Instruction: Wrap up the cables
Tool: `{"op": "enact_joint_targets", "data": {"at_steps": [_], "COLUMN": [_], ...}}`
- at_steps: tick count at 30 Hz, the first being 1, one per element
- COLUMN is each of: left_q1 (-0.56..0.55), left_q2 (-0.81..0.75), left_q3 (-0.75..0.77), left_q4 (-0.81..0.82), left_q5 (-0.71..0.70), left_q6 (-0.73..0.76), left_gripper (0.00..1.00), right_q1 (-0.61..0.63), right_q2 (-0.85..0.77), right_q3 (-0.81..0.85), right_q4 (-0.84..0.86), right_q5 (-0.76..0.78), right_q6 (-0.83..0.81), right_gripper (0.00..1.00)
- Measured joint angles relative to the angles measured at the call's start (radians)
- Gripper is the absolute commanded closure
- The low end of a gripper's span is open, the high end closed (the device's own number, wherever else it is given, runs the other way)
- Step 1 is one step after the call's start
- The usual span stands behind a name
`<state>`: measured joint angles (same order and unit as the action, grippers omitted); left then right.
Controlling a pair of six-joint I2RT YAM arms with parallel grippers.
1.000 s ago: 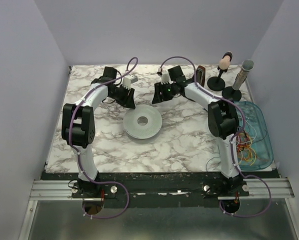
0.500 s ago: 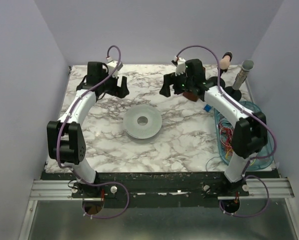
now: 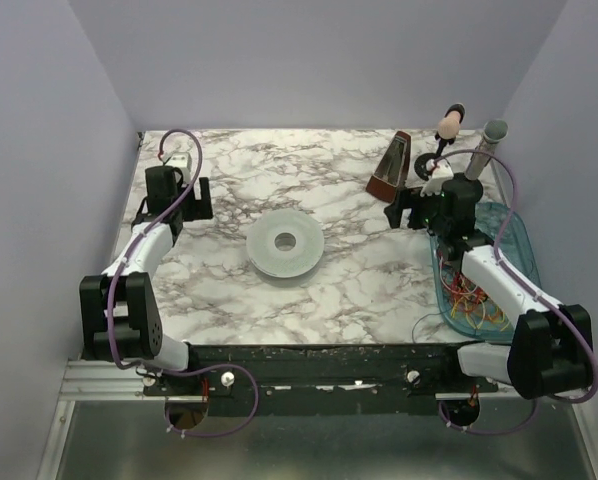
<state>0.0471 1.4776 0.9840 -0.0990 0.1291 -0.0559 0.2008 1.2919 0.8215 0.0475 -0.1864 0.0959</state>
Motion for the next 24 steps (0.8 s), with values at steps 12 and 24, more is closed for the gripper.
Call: {"op": "enact_joint_targets", "data": {"at_steps": [12,24], "left_q1": [0.024,0.024], "left_q2": [-0.063,-0.068], "left_q3": [-0.243,-0.313], "left_q4": [0.175,0.27], "left_q5": [-0.186,-0.205], "left_q6": [-0.042,-0.053], "left_gripper": [0.01,0.01], "right_q1": [-0.114,-0.138], "right_q2": [-0.175,-0.188], "right_q3": [-0.343,-0.494], "right_q4": [0.282,0.44], "right_q5": [0.069,0.115], "right_q6": [-0.01,-0.01], "right_gripper": [0.0,0.0]}}
